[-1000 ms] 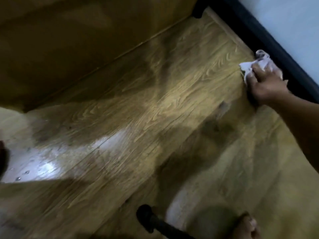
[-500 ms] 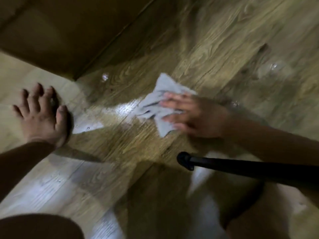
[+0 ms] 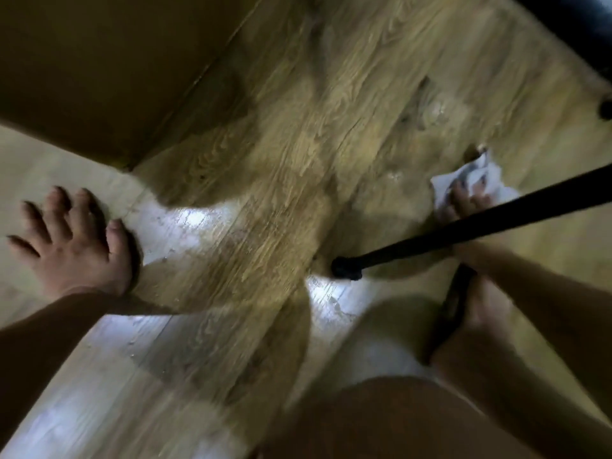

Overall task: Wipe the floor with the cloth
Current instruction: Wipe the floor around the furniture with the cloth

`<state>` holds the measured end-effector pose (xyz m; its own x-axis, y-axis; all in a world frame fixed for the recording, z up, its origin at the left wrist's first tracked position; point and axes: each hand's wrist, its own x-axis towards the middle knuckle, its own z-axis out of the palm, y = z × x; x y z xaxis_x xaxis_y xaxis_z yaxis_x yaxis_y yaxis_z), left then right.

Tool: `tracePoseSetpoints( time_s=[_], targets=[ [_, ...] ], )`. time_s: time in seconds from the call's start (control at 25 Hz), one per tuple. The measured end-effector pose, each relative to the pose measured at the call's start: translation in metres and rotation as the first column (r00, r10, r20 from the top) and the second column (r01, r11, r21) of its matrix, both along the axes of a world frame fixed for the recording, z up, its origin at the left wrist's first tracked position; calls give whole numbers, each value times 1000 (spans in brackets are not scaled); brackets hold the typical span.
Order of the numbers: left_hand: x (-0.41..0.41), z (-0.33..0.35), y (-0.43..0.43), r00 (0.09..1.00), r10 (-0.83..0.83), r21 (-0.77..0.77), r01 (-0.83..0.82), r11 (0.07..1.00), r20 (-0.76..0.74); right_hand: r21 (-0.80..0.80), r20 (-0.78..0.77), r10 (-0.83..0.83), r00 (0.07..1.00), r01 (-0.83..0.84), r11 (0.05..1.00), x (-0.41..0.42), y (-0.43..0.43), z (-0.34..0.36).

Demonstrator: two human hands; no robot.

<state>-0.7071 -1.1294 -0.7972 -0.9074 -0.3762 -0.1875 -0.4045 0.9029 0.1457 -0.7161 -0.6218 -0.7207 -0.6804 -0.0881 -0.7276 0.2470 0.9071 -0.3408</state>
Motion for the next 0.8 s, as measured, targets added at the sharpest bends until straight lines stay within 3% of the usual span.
tracePoseSetpoints(
  time_s=[0.08, 0.2, 0.24, 0.44, 0.52, 0.64, 0.68, 0.8],
  targets=[
    [-2, 4, 9, 1000, 5, -16, -5, 1000, -14, 255, -141, -22, 990, 58, 965, 26, -8, 7],
    [-3, 6, 5, 1000, -6, 24, 6, 1000, 4, 348, -90, 353, 931, -302, 887, 64, -13, -1],
    [0, 8, 8, 1000, 10, 23, -10, 1000, 16, 349, -54, 393, 918, -352, 868, 59, -10, 1],
    [-1, 19, 22, 1000, 21, -12, -21, 1000, -17, 316, 46, 217, 975, -220, 923, 45, -5, 3],
    [-5, 17, 13, 1000, 14, -26, -14, 1000, -7, 319, -15, 156, 988, -143, 937, 57, -34, -3],
    [2, 6, 9, 999, -35, -46, 33, 998, -28, 330, -208, -55, 977, 123, 936, 96, -74, -11],
    [-3, 3, 6, 999, -22, -33, 21, 999, -39, 310, -258, -56, 964, 137, 941, 113, -94, -14],
    [-5, 8, 20, 997, -9, 12, 10, 1000, -78, 232, -352, 112, 929, -29, 972, 177, -113, -4]
  ],
)
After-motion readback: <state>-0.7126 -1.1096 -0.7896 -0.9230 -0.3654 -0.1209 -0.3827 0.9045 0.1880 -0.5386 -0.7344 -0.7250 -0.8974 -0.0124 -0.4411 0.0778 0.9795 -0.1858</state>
